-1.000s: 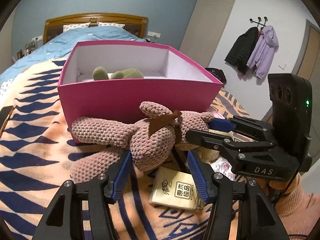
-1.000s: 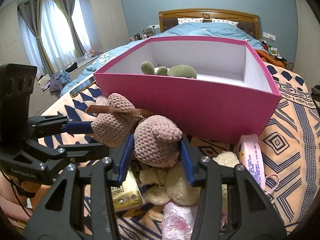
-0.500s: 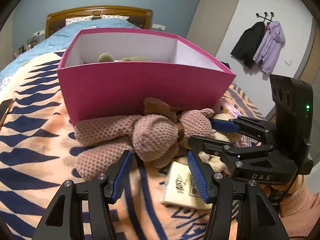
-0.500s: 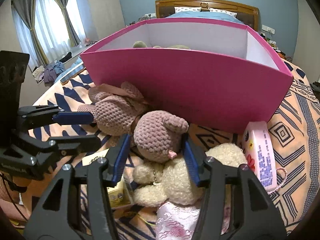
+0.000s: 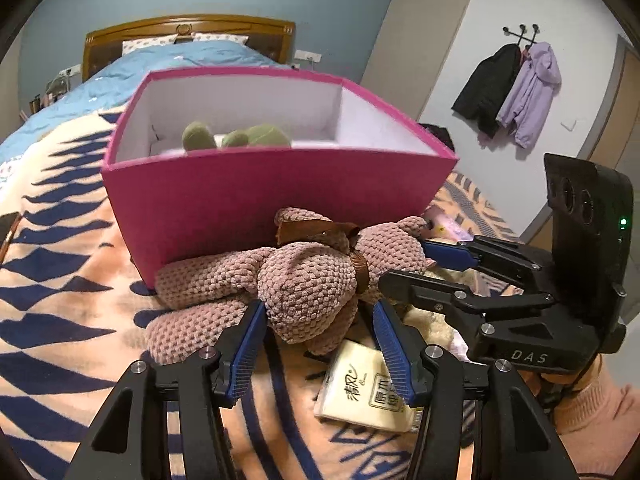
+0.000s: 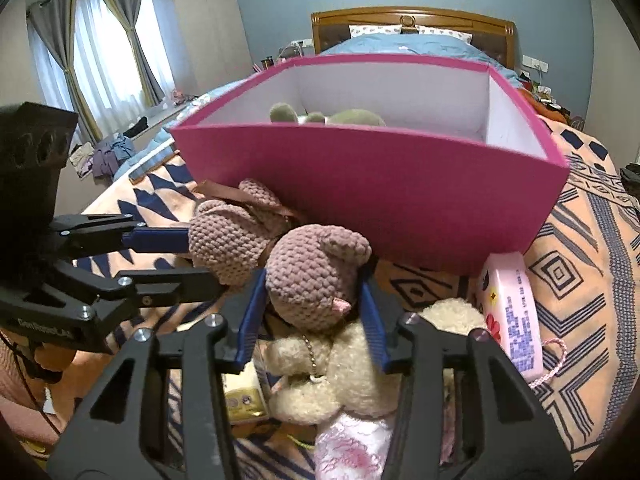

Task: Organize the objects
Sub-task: 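Lift the pink bunny and carry it over the pink box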

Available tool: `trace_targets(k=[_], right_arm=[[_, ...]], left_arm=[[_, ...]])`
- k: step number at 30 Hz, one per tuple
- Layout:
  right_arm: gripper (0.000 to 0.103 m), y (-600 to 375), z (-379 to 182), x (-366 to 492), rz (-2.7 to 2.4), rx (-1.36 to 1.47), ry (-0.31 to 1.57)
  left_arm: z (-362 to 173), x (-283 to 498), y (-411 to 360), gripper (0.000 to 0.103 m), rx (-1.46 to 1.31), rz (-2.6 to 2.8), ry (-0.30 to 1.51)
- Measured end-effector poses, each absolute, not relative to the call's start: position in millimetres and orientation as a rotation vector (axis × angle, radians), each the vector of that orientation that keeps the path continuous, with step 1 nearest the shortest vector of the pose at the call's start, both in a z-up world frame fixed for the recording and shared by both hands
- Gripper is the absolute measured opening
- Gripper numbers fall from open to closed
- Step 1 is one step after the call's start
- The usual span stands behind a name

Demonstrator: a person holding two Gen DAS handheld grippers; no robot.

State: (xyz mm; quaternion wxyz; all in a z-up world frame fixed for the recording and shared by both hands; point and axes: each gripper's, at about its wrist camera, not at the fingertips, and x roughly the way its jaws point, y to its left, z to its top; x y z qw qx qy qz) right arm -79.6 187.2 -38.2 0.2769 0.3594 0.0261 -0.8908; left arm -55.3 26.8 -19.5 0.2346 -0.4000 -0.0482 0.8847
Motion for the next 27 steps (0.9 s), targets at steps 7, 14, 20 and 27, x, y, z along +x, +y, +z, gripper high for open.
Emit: trace_targets(k=[7, 14, 20, 27], right_arm=[[0.048, 192, -3, -59, -2.405, 0.844, 0.084], [0.048, 197, 37, -50, -2.431, 0.712, 0.106], [0.048, 195, 63, -63, -2.449, 0.630, 0.125], [0.048, 195, 87, -99, -2.445, 0.593, 0.083]], left_arm=[[19, -33, 27, 0.056, -0.979, 2.451, -0.101], [64, -28, 27, 0.057, -0.849, 2.480, -0.068], [89, -42, 26, 0.057, -0.781, 2.531, -0.039], [111, -70, 25, 0.057, -0.731, 2.585, -0.013]])
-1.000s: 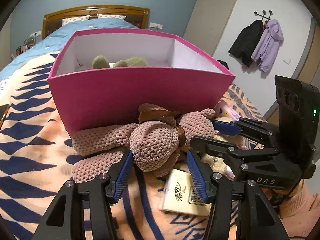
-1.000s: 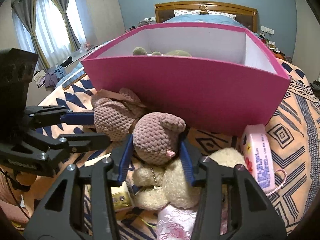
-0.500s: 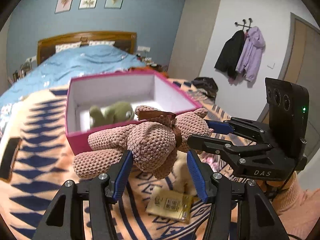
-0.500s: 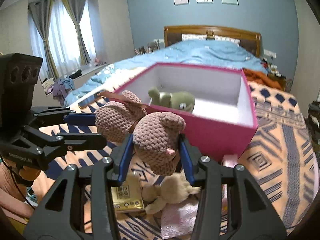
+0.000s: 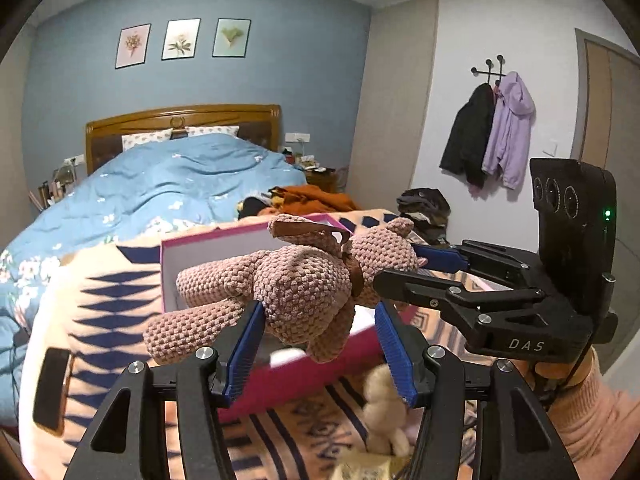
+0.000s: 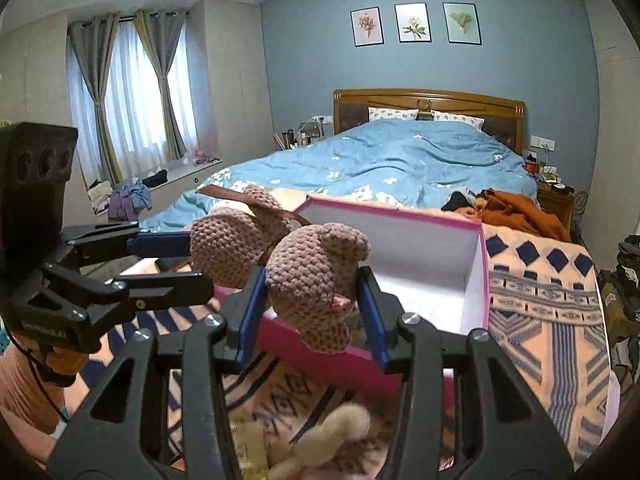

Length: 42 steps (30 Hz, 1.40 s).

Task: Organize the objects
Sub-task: 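Lift the pink bunny and carry it over the pink box, then lower the pink bunny into the box and open the right gripper, then withdraw the right gripper from the box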

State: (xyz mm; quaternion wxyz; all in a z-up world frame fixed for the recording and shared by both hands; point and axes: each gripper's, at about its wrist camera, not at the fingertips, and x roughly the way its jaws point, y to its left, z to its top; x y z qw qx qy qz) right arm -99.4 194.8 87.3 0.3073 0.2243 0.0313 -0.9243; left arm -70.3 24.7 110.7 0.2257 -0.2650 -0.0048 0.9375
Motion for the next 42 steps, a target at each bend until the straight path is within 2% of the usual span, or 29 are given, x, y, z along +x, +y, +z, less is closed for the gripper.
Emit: trace_targets(k=[10, 27, 32, 42], right_arm=[[0.048, 181, 88, -154, -2.440, 0.633, 0.093], [0.050, 148, 48, -234, -2.421, 0.896, 0.122], [0.050, 150, 36, -240, -2.451, 0.965, 0.091], [0.050, 160, 38, -217, -2.441, 0.915, 0.089]], left_arm=[[102, -119, 15, 0.057, -0.788, 2.615, -0.067], [50, -206, -4, 0.057, -1.031, 2.656, -0.229], [38, -215, -9, 0.057, -1.079, 2.663, -0.269], [38, -190, -12, 0.059, -1.006, 2.655, -0.264]])
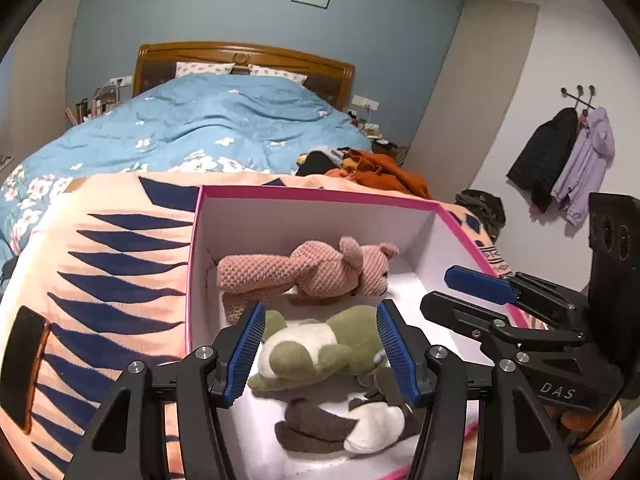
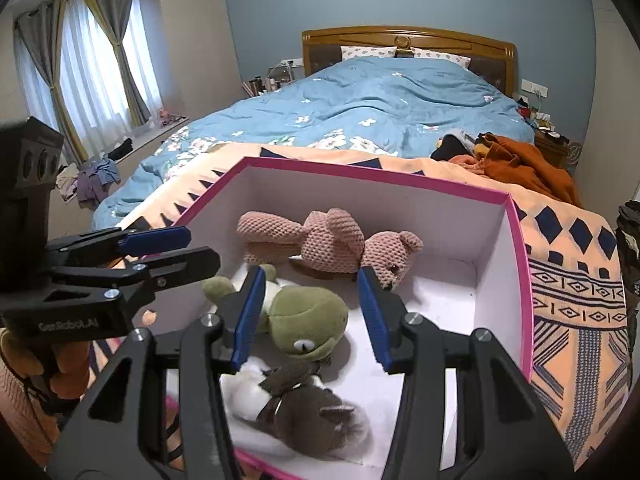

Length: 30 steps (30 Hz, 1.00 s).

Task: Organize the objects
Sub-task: 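Withdraw the right gripper from the box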

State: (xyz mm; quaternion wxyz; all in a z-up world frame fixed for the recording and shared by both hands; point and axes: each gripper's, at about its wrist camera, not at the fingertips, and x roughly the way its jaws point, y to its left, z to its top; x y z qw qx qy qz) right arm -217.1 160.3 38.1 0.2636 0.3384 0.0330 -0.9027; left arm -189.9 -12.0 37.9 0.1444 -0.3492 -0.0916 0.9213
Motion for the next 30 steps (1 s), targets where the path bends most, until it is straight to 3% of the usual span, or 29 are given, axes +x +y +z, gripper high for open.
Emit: trace_targets(k=[6, 21, 30], right_arm=[[0.050, 170, 41, -199, -2.413, 0.883, 0.053], [0.055, 213, 51, -123, -2.389, 0.793, -0.061], [0.056, 243, 16, -84, -2.388, 0.880, -0.119]], left_arm=[[49, -160, -9, 0.066, -0.901, 2.649, -0.245], [49, -77, 25, 0.068, -0.780, 2.549, -0.123], [8, -54, 59, 0.069, -0.891, 2.402, -0.134]])
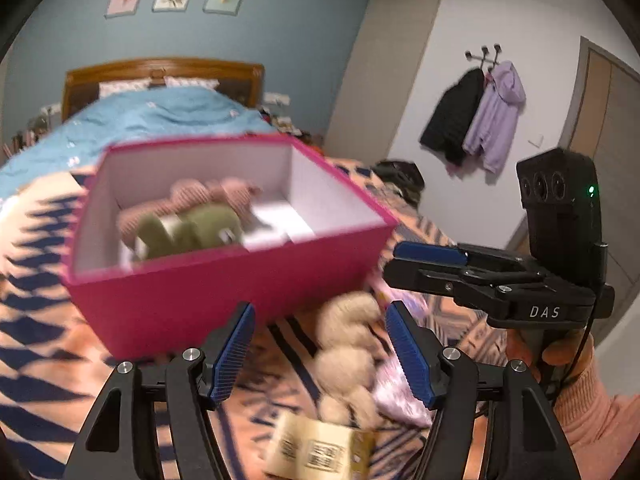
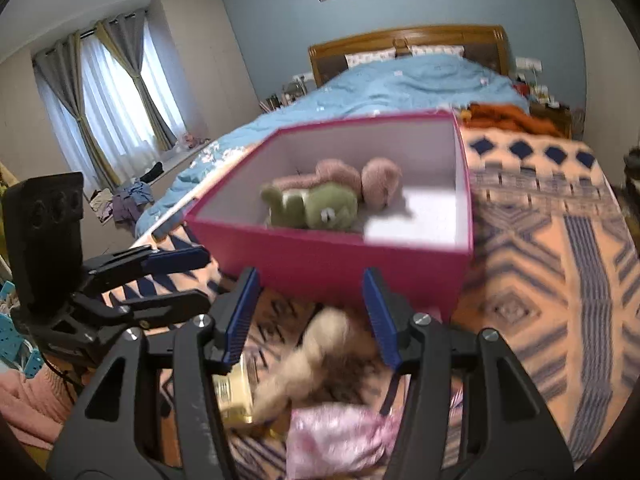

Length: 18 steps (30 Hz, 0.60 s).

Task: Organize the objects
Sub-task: 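Withdraw the right gripper from the box, then move the right gripper down to the cream teddy bear beside the box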

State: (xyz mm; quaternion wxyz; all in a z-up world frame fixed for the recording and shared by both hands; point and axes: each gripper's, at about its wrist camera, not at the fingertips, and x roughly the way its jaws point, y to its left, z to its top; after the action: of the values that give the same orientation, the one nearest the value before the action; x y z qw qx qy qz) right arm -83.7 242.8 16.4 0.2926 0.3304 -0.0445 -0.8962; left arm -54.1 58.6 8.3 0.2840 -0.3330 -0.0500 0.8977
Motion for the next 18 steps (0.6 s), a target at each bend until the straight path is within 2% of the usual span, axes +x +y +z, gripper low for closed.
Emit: trace_targets(k=[6, 18], right_arm=[[0.056, 257, -16, -67, -2.384, 0.949, -0.206], [0.056, 253, -36, -60, -2.346, 1.015, -0.221]], left_arm=[[-23, -49, 83, 0.069, -1.004, 2.362, -0.068], [-47, -49, 97, 0.067, -1.124, 2.316, -0.057]])
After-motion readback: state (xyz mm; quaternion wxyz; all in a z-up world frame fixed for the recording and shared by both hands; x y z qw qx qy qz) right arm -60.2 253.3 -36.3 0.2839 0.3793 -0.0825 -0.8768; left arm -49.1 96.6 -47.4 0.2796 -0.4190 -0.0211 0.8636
